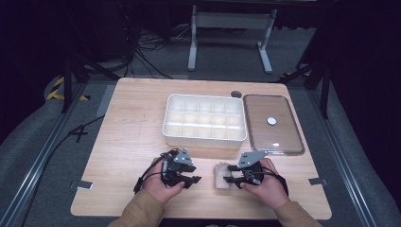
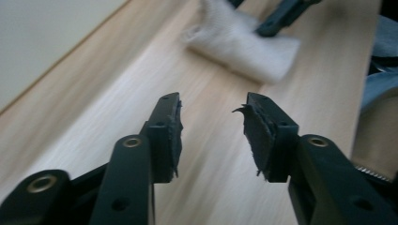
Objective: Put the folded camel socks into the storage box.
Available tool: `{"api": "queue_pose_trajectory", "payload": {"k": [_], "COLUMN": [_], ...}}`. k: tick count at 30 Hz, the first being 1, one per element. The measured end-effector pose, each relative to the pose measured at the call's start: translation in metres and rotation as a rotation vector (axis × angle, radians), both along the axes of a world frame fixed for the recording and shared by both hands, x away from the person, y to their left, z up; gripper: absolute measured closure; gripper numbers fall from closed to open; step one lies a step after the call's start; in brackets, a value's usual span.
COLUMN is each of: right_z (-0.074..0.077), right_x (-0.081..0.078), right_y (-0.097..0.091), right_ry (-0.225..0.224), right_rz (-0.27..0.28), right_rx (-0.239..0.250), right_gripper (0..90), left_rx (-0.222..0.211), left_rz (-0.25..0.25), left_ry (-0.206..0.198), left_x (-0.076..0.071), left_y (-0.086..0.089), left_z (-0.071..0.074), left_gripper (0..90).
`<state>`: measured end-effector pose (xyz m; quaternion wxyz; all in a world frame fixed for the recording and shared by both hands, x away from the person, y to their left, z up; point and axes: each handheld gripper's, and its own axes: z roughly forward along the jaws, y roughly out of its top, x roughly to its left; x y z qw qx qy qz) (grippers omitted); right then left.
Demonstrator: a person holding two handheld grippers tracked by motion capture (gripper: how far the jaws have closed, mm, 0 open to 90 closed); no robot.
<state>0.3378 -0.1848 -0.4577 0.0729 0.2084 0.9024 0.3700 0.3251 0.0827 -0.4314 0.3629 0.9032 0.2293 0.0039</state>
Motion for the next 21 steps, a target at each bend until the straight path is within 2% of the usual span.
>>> {"api": "queue_pose_trajectory", "payload": {"k": [4,7,9,10,12,16,19,21], "right_z": [-0.002,-0.002,-0.001,-0.001,-0.002,-0.002,-0.002,-0.001], "right_x": [-0.004,-0.007,-0.008,-0.009,-0.009,-0.01,-0.011,-0.012], "right_y": [0.0,0.001,0.001,0.001,0.0,-0.001,-0.002,-0.002], "right_ry": [-0.002,-0.01,-0.012,-0.011,-0.003,0.008,0.015,0.017], "right_rz": [-0.028,-0.042,-0.042,-0.045,-0.051,-0.059,-0.066,-0.07], "right_rx": [0.008,0.005,0.003,0.004,0.011,0.028,0.038,0.043], "right_gripper": [58.2,59.0,59.5,59.8,60.9,62.2,62.2,61.8], "left_rx": [-0.038,-0.022,0.008,0.014,0.031,0.053,0.055,0.052], "left_rz": [-0.052,-0.089,-0.106,-0.105,-0.125,-0.129,-0.118,-0.111], "left_ry": [-0.001,0.0,-0.012,-0.002,-0.001,0.011,0.049,0.059], "left_x": [-0.004,-0.007,-0.006,-0.006,-0.005,-0.004,-0.001,0.0], "left_y": [-0.026,-0.042,-0.052,-0.056,-0.061,-0.065,-0.064,-0.064], "left_z": [-0.003,-0.006,-0.01,-0.013,-0.018,-0.021,-0.024,-0.025], "left_gripper": [65.5,69.5,72.3,73.9,78.2,89.4,89.8,89.8]}}
